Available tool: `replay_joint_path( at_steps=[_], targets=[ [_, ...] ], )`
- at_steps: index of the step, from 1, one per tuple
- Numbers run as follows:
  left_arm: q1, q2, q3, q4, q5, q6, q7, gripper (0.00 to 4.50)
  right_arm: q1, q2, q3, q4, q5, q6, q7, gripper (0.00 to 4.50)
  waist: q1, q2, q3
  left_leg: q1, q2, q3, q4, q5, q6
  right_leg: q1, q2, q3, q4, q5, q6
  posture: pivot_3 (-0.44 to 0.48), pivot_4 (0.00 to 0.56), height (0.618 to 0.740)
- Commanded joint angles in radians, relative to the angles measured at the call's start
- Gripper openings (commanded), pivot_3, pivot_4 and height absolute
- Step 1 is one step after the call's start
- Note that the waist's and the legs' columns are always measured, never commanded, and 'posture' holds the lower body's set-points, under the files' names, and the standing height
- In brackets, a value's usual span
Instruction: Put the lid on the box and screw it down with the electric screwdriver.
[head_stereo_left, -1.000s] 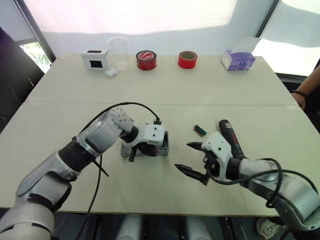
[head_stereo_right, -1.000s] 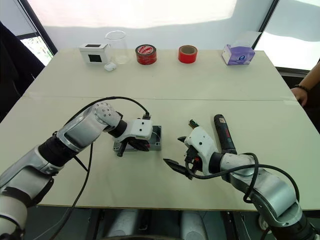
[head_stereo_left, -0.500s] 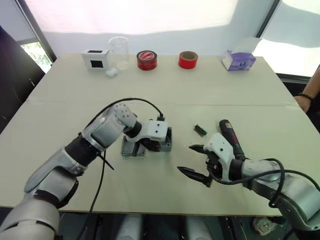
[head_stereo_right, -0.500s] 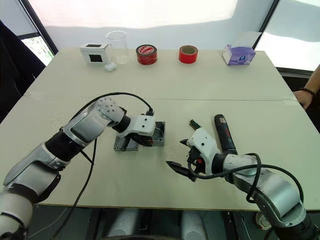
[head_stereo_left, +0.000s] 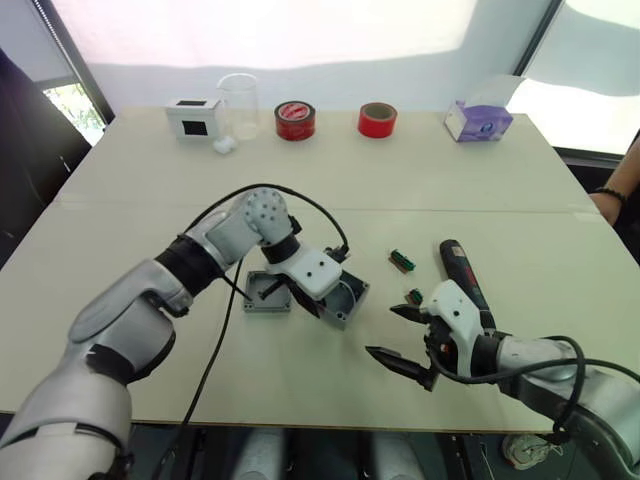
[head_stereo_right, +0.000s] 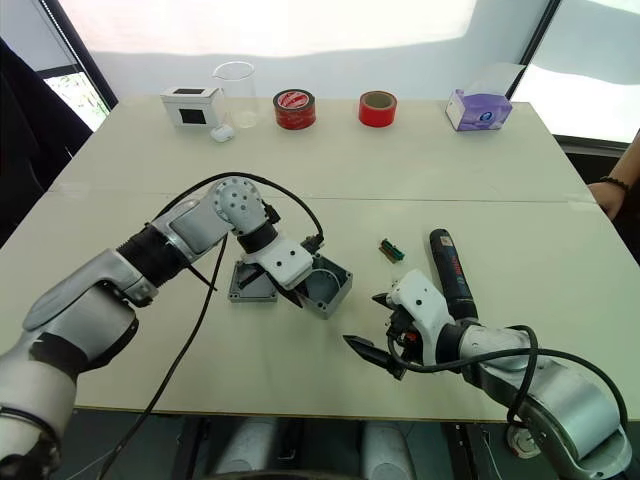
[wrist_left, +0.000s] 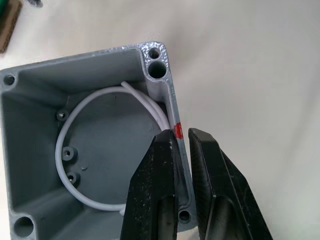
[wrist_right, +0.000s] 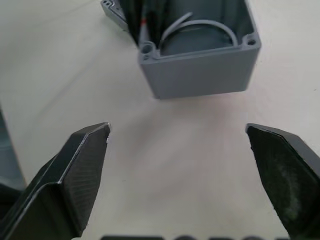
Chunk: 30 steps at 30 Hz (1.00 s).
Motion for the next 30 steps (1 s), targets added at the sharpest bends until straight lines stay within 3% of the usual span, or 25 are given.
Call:
replay_joint_path(
  at_steps=[1, 4, 6, 7, 10, 15, 17, 20, 24, 26, 30],
  targets=[
    [-0.037, -0.037, 0.005, 0.079, 0.015, -0.078, -0.003, 0.01, 0.007, 0.015, -0.026, -0.057, 0.017, 0.007, -0.029, 4.5, 0.0, 0.0, 0.0, 0.0, 0.0, 0.0, 0.0, 0.0, 0.0, 0.0, 0.0, 0.0, 0.0, 0.0, 0.0, 0.0, 0.15, 0.74],
    [-0.047, -0.047, -0.013, 0.117, 0.023, -0.099, -0.003, 0.01, 0.01, 0.023, -0.032, -0.068, 0.039, 0.029, -0.045, 4.5, -0.002, 0.0, 0.0, 0.0, 0.0, 0.0, 0.0, 0.0, 0.0, -0.001, 0.0, 0.0, 0.0, 0.0, 0.0, 0.0, 0.15, 0.74],
    [-0.048, -0.042, -0.019, 0.12, 0.029, -0.106, -0.003, 0.92, 0.006, 0.022, -0.036, -0.069, 0.05, 0.041, -0.05, 4.5, -0.002, 0.0, 0.0, 0.0, 0.0, 0.0, 0.0, 0.0, 0.0, -0.001, 0.0, 0.0, 0.0, 0.0, 0.0, 0.0, 0.15, 0.74],
    [-0.046, -0.037, -0.005, 0.111, 0.038, -0.106, -0.003, 1.09, 0.0, 0.019, -0.039, -0.067, 0.054, 0.044, -0.048, 4.5, -0.002, 0.0, 0.0, 0.0, 0.0, 0.0, 0.0, 0.0, 0.0, -0.001, 0.0, 0.0, 0.0, 0.0, 0.0, 0.0, 0.15, 0.74],
    [-0.047, -0.012, 0.037, 0.075, 0.05, -0.084, -0.003, 2.21, -0.027, 0.006, -0.048, -0.055, 0.071, 0.05, -0.036, 4.5, -0.002, 0.0, 0.0, 0.0, 0.0, 0.0, 0.0, 0.0, 0.0, -0.001, 0.0, 0.0, 0.0, 0.0, 0.0, 0.0, 0.15, 0.74],
    [-0.052, 0.103, 0.117, -0.079, -0.076, 0.132, -0.003, 2.21, -0.099, -0.021, -0.069, -0.033, 0.122, 0.066, 0.0, 4.5, -0.005, 0.0, 0.0, 0.0, 0.001, 0.0, 0.0, 0.0, 0.0, -0.001, 0.0, 0.0, 0.001, 0.0, 0.0, 0.0, 0.15, 0.74],
    [-0.042, 0.162, 0.219, -0.168, -0.136, 0.314, 0.0, 2.21, -0.154, -0.039, -0.084, -0.013, 0.158, 0.072, 0.033, 4.5, -0.007, 0.0, 0.0, 0.0, 0.001, 0.0, 0.0, 0.0, 0.0, -0.001, 0.0, 0.0, 0.001, 0.0, 0.0, 0.0, 0.15, 0.74],
    [-0.01, 0.238, 0.352, -0.292, -0.134, 0.622, 0.122, 2.21, -0.259, -0.063, -0.074, 0.014, 0.192, 0.084, 0.072, 4.5, -0.013, 0.0, 0.0, 0.0, 0.001, 0.0, 0.0, 0.0, 0.0, -0.002, 0.001, 0.0, 0.002, 0.0, 0.0, 0.0, 0.15, 0.74],
    [0.067, 0.345, 0.467, -0.512, -0.145, 1.226, 0.311, 2.21, -0.409, -0.079, -0.039, 0.029, 0.233, 0.108, 0.1, 4.5, -0.028, 0.0, 0.0, 0.0, 0.001, -0.001, 0.0, 0.0, 0.0, -0.001, 0.001, 0.0, 0.005, -0.002, 0.002, 0.0, 0.15, 0.74],
    [0.11, 0.389, 0.468, -0.62, -0.122, 1.501, 0.407, 2.21, -0.465, -0.093, -0.005, 0.023, 0.228, 0.112, 0.12, 4.5, -0.028, 0.0, 0.0, 0.001, 0.0, -0.001, 0.0, 0.0, 0.0, -0.002, 0.001, 0.001, 0.011, -0.003, 0.002, 0.0, 0.15, 0.74],
    [0.174, 0.419, 0.45, -0.744, -0.101, 1.875, 0.575, 2.21, -0.528, -0.1, 0.068, 0.026, 0.198, 0.102, 0.146, 4.5, -0.024, -0.001, 0.001, 0.0, 0.0, -0.001, 0.0, 0.0, 0.0, -0.003, 0.001, 0.001, 0.012, -0.003, 0.003, 0.0, 0.15, 0.74]
  ],
)
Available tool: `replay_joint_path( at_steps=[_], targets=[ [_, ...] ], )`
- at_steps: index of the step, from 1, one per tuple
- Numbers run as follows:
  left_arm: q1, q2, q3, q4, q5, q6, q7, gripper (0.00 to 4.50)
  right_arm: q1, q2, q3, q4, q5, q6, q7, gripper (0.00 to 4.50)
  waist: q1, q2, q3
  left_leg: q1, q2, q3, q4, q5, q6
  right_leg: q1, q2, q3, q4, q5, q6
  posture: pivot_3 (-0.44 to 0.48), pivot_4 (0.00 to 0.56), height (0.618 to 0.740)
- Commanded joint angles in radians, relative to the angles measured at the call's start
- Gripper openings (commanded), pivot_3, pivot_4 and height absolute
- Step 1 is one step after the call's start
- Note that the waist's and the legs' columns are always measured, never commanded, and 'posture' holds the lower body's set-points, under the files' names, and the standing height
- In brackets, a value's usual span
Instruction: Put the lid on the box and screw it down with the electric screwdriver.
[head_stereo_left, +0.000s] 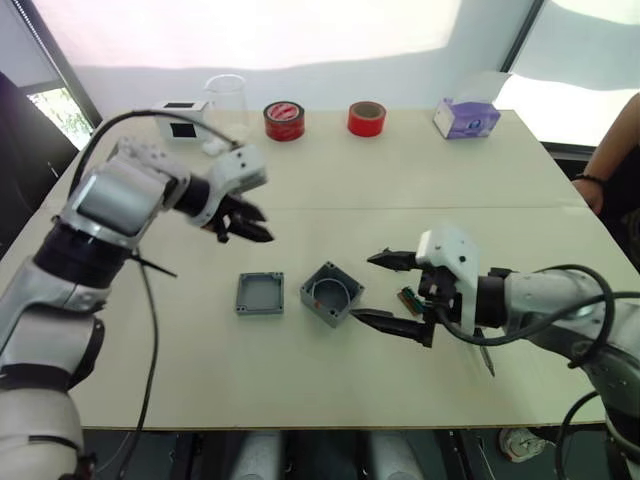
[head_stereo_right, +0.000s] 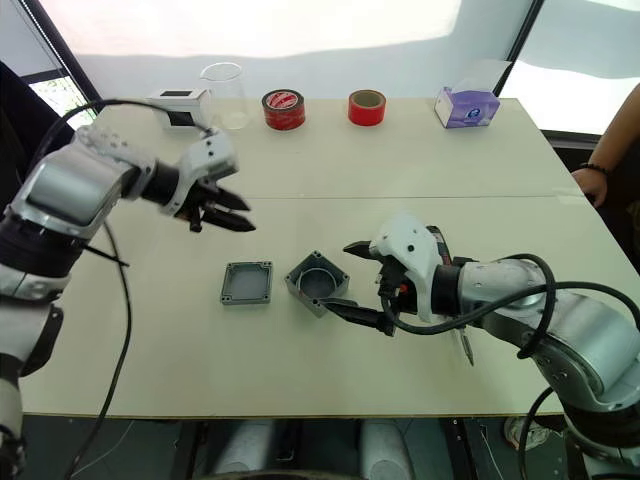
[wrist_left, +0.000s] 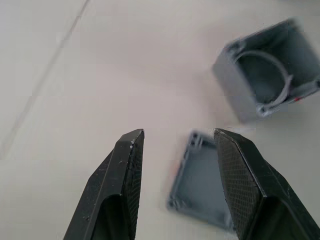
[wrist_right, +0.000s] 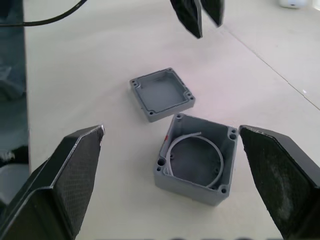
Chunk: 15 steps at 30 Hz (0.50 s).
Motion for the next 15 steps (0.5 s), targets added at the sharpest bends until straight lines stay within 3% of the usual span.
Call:
replay_joint_path(
  at_steps=[1, 7, 15],
  targets=[
    [0.041, -0.01, 0.063, -0.101, -0.006, 0.319, 0.159, 2.21, -0.037, -0.002, 0.056, -0.008, -0.028, -0.023, 0.028, 4.5, 0.002, 0.0, 0.0, 0.0, 0.0, 0.0, 0.0, 0.0, 0.0, 0.0, 0.0, 0.0, 0.0, 0.0, 0.0, 0.0, 0.15, 0.74],
    [0.144, -0.058, 0.215, -0.045, -0.284, 0.367, 0.408, 2.21, 0.029, -0.014, 0.159, 0.044, -0.179, -0.141, 0.088, 4.5, 0.004, -0.001, 0.0, 0.0, 0.0, 0.0, 0.001, 0.0, -0.001, 0.0, -0.001, 0.0, 0.001, 0.0, 0.0, 0.0, 0.15, 0.74],
    [0.152, -0.06, 0.215, 0.065, -0.674, 0.367, 0.832, 2.21, 0.085, 0.022, 0.151, 0.03, -0.213, -0.176, 0.08, 4.5, 0.004, -0.001, 0.0, 0.0, -0.001, 0.0, 0.001, 0.002, -0.004, -0.002, -0.002, 0.002, 0.001, 0.0, 0.0, 0.0, 0.15, 0.74]
  ],
)
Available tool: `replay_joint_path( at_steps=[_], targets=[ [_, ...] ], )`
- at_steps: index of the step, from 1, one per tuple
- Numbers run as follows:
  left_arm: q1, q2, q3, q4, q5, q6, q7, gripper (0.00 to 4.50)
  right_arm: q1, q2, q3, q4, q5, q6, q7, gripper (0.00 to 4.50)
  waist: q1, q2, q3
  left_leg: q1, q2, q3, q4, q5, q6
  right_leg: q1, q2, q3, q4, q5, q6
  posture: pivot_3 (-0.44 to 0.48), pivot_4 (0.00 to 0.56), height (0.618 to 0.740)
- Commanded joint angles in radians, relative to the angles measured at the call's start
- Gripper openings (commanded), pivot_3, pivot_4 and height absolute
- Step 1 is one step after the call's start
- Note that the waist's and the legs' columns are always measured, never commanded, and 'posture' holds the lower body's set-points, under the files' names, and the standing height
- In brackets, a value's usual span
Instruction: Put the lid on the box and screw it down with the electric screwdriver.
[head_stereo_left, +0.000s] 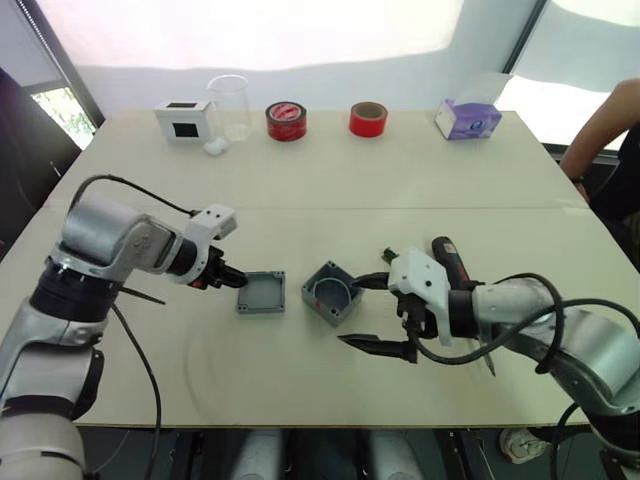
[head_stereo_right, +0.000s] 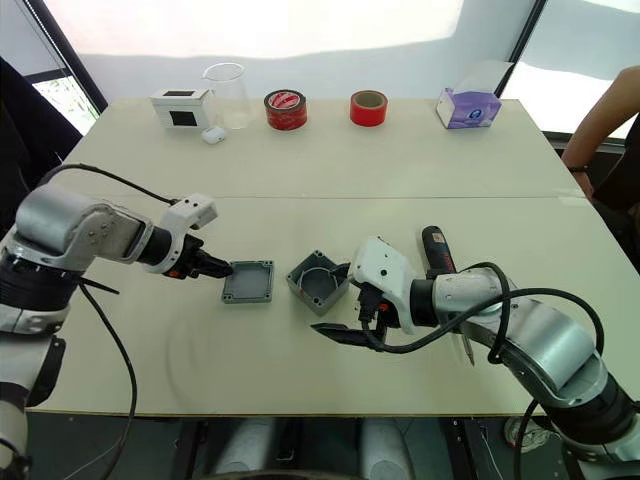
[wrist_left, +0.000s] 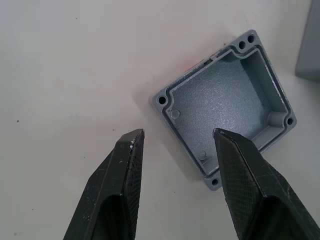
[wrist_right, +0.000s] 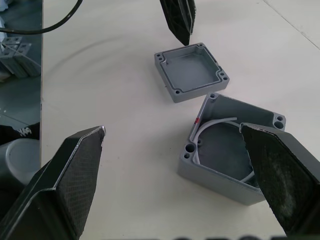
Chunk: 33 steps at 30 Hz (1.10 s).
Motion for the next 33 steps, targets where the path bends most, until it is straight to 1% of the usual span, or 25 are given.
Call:
replay_joint_path(
  at_steps=[1, 5, 7, 10, 13, 14, 15, 16, 17, 21, 23, 25, 27, 28, 30, 31, 33],
  targets=[
    [-0.011, -0.004, 0.01, 0.06, -0.169, 0.008, 0.19, 2.21, 0.008, 0.021, -0.017, -0.033, -0.01, -0.015, -0.015, 4.5, 0.0, 0.0, 0.0, 0.0, 0.0, 0.0, 0.0, 0.0, 0.0, 0.0, 0.0, 0.0, 0.0, 0.0, 0.0, 0.0, 0.15, 0.74],
    [-0.011, -0.014, -0.011, 0.101, -0.301, 0.008, 0.351, 2.21, 0.012, 0.04, -0.016, -0.045, -0.018, -0.002, -0.038, 4.5, 0.001, 0.0, 0.0, 0.0, 0.0, 0.0, 0.0, 0.001, -0.001, -0.001, 0.0, 0.0, 0.0, 0.0, 0.0, 0.0, 0.15, 0.74],
    [-0.007, -0.016, -0.022, 0.116, -0.337, 0.008, 0.409, 2.21, 0.011, 0.048, -0.017, -0.05, -0.017, 0.005, -0.051, 4.5, 0.001, 0.0, 0.0, 0.0, -0.001, 0.0, 0.0, 0.001, -0.002, -0.001, -0.001, 0.001, 0.0, 0.0, 0.0, 0.0, 0.15, 0.74],
    [0.007, -0.052, -0.019, 0.152, -0.357, 0.008, 0.485, 2.21, 0.021, 0.052, -0.028, -0.063, -0.018, 0.015, -0.077, 4.5, 0.005, 0.001, -0.002, 0.001, -0.001, 0.0, -0.001, 0.002, -0.004, 0.0, -0.001, 0.001, 0.001, 0.0, 0.0, 0.0, 0.15, 0.74],
    [0.01, -0.081, -0.011, 0.171, -0.367, 0.008, 0.531, 1.45, 0.027, 0.055, -0.046, -0.063, -0.014, 0.026, -0.097, 4.5, 0.018, 0.002, -0.002, 0.003, -0.002, 0.0, -0.001, 0.002, -0.003, 0.001, -0.001, 0.001, 0.001, 0.0, 0.0, 0.0, 0.15, 0.74],
    [0.011, -0.087, -0.009, 0.174, -0.373, 0.008, 0.542, 0.92, 0.029, 0.054, -0.051, -0.062, -0.012, 0.029, -0.101, 4.5, 0.021, 0.001, -0.002, 0.004, -0.002, 0.0, -0.001, 0.002, -0.003, 0.001, -0.001, 0.001, 0.001, 0.0, 0.0, 0.0, 0.15, 0.74],
    [0.01, -0.09, -0.008, 0.177, -0.38, 0.008, 0.552, 0.68, 0.029, 0.054, -0.054, -0.061, -0.011, 0.031, -0.103, 4.5, 0.023, 0.001, -0.002, 0.004, -0.002, 0.0, -0.001, 0.002, -0.003, 0.002, -0.001, 0.001, 0.001, 0.0, 0.0, 0.0, 0.15, 0.74],
    [0.015, -0.097, -0.006, 0.176, -0.386, 0.008, 0.564, 0.14, 0.031, 0.051, -0.072, -0.058, -0.002, 0.036, -0.105, 4.5, 0.023, 0.001, -0.003, 0.004, -0.002, 0.0, -0.001, 0.002, -0.003, 0.002, -0.001, 0.001, 0.001, 0.0, 0.0, 0.0, 0.15, 0.74],
    [0.017, -0.104, -0.003, 0.177, -0.391, 0.008, 0.576, 0.04, 0.032, 0.048, -0.087, -0.053, 0.005, 0.038, -0.104, 4.5, 0.024, 0.002, -0.003, 0.004, -0.002, 0.0, -0.001, 0.002, -0.003, 0.002, -0.001, 0.001, 0.001, 0.0, 0.0, 0.0, 0.15, 0.74],
    [0.034, -0.135, 0.05, 0.181, -0.409, 0.008, 0.629, 0.04, 0.022, 0.059, -0.165, -0.023, 0.059, 0.055, -0.101, 4.5, 0.024, 0.002, -0.003, 0.006, -0.003, 0.0, -0.002, 0.002, -0.003, 0.004, -0.002, 0.001, 0.001, 0.0, 0.0, 0.0, 0.15, 0.74],
    [0.04, -0.157, 0.092, 0.179, -0.391, 0.008, 0.638, 0.04, 0.016, 0.075, -0.182, 0.001, 0.076, 0.059, -0.107, 4.5, 0.025, 0.003, -0.004, 0.008, -0.003, 0.0, -0.002, 0.002, -0.003, 0.006, -0.003, 0.0, 0.001, 0.0, -0.001, 0.0, 0.15, 0.74],
    [0.032, -0.184, 0.186, 0.17, -0.329, -0.042, 0.623, 0.04, -0.001, 0.144, -0.224, 0.048, 0.148, 0.094, -0.157, 4.5, 0.027, 0.002, -0.004, 0.009, -0.003, -0.001, -0.002, 0.002, -0.003, 0.008, -0.003, 0.0, 0.001, 0.0, -0.001, 0.0, 0.15, 0.74],
    [0.009, -0.191, 0.252, 0.179, -0.285, -0.101, 0.577, 0.04, -0.038, 0.209, -0.26, 0.089, 0.198, 0.116, -0.206, 4.5, 0.027, 0.001, -0.003, 0.01, -0.004, -0.001, -0.002, 0.002, -0.003, 0.009, -0.003, -0.001, 0.001, 0.0, 0.0, 0.0, 0.15, 0.74],
    [-0.002, -0.188, 0.263, 0.178, -0.261, -0.135, 0.546, 0.04, -0.066, 0.244, -0.278, 0.112, 0.214, 0.117, -0.237, 4.5, 0.023, 0.0, -0.002, 0.01, -0.004, -0.001, -0.002, 0.002, -0.003, 0.009, -0.003, -0.001, 0.001, 0.0, -0.001, 0.0, 0.15, 0.74],
    [-0.034, -0.172, 0.269, 0.181, -0.2, -0.235, 0.458, 0.04, -0.151, 0.359, -0.323, 0.21, 0.235, 0.131, -0.372, 4.5, 0.019, 0.0, -0.002, 0.006, -0.004, -0.001, -0.003, 0.003, -0.006, 0.004, -0.003, 0.0, 0.001, 0.0, -0.001, 0.0, 0.15, 0.74],
    [-0.046, -0.168, 0.255, 0.172, -0.166, -0.285, 0.407, 0.04, -0.183, 0.399, -0.338, 0.255, 0.251, 0.155, -0.423, 4.5, 0.016, 0.0, -0.002, 0.005, -0.004, -0.001, -0.003, 0.004, -0.008, 0.002, -0.003, 0.0, 0.002, 0.0, -0.001, 0.0, 0.15, 0.74],
    [-0.061, -0.197, 0.257, 0.162, -0.104, -0.41, 0.345, 0.04, -0.231, 0.435, -0.331, 0.309, 0.257, 0.194, -0.455, 4.5, 0.016, 0.0, -0.002, 0.002, -0.003, 0.0, -0.004, 0.007, -0.012, -0.002, -0.002, 0.0, 0.001, 0.0, -0.001, 0.0, 0.15, 0.74]
  ],
)
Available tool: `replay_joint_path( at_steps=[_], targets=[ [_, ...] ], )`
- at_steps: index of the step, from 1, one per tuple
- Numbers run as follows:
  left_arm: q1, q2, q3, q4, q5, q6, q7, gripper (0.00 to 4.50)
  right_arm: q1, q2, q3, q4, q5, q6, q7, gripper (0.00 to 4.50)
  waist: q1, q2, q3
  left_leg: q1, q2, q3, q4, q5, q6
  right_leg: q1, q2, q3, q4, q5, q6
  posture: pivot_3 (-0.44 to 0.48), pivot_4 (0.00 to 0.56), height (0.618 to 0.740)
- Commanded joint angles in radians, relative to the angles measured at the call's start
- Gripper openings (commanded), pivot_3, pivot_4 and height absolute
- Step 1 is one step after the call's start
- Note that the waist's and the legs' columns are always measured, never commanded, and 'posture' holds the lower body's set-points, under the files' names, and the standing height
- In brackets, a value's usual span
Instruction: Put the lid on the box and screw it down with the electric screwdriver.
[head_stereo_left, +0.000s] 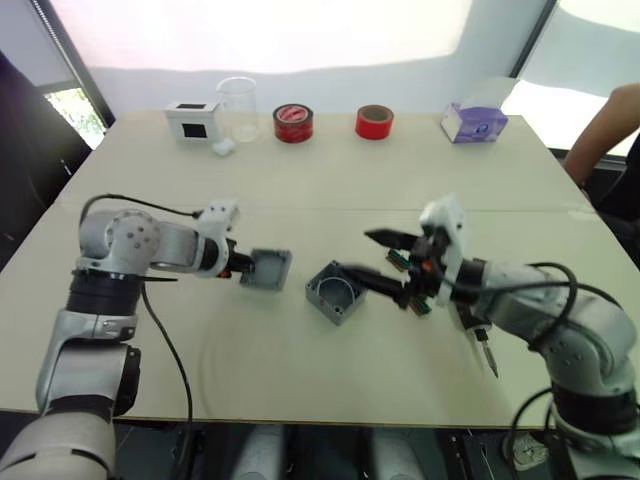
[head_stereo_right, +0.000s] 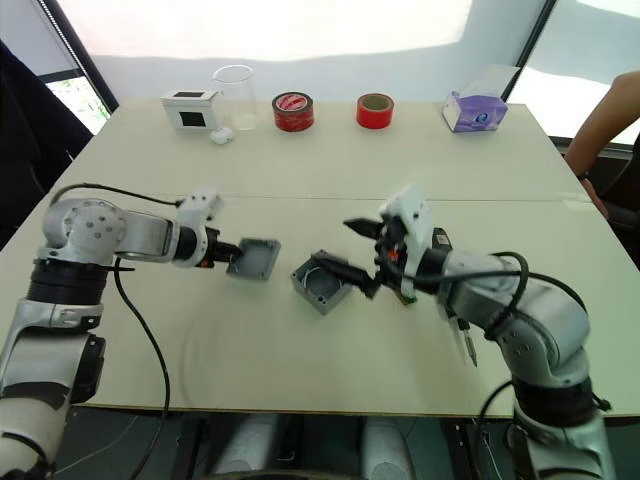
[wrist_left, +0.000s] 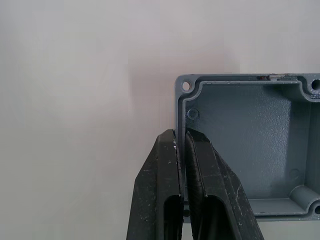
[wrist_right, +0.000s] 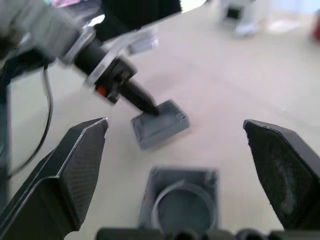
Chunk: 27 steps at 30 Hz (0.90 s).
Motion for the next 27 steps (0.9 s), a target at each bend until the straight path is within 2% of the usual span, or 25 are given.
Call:
replay_joint_path(
  at_steps=[1, 5, 8, 11, 14, 27],
  targets=[
    [-0.05, -0.037, 0.032, -0.042, 0.113, -0.246, -0.127, 0.04, -0.078, 0.041, -0.008, 0.081, 0.028, 0.058, -0.08, 4.5, 0.005, 0.0, 0.0, 0.0, 0.0, 0.0, -0.001, 0.0, 0.0, -0.001, 0.0, 0.0, 0.0, 0.0, 0.0, 0.0, 0.15, 0.74],
    [-0.039, -0.144, 0.056, -0.103, 0.235, -0.556, -0.188, 0.04, -0.167, 0.086, 0.006, 0.183, 0.014, 0.08, -0.113, 4.5, 0.003, 0.0, 0.0, -0.002, -0.001, 0.001, -0.001, 0.0, 0.0, -0.001, -0.001, 0.0, -0.001, -0.001, -0.001, 0.0, 0.15, 0.74],
    [-0.028, -0.222, 0.061, -0.128, 0.257, -0.642, -0.237, 0.04, -0.222, 0.095, 0.014, 0.267, -0.017, 0.083, -0.113, 4.5, 0.003, 0.0, 0.0, -0.002, -0.001, 0.003, -0.001, 0.0, 0.001, -0.002, -0.002, 0.001, -0.001, 0.0, -0.001, 0.0, 0.15, 0.74],
    [-0.019, -0.238, -0.022, -0.165, 0.373, -0.752, -0.303, 0.04, -0.272, 0.093, -0.009, 0.317, -0.007, 0.101, -0.113, 4.5, 0.0, 0.0, 0.0, -0.002, -0.001, 0.003, -0.001, 0.0, 0.001, -0.002, -0.001, 0.001, -0.001, -0.001, -0.001, 0.0, 0.15, 0.74],
    [-0.012, -0.275, 0.002, -0.177, 0.368, -0.752, -0.322, 0.04, -0.279, 0.088, -0.029, 0.318, -0.001, 0.11, -0.113, 4.5, -0.002, 0.0, 0.0, -0.002, -0.001, 0.003, -0.001, -0.001, 0.002, -0.002, -0.001, 0.001, -0.001, -0.001, -0.001, 0.0, 0.15, 0.74],
    [0.006, -0.317, 0.018, -0.168, 0.444, -0.762, -0.373, 0.04, -0.264, 0.104, -0.106, 0.257, 0.061, 0.118, -0.138, 4.5, -0.019, 0.0, 0.0, -0.002, -0.001, 0.003, -0.001, -0.004, 0.007, -0.002, 0.0, 0.001, 0.0, -0.001, -0.001, 0.0, 0.15, 0.74]
  ],
)
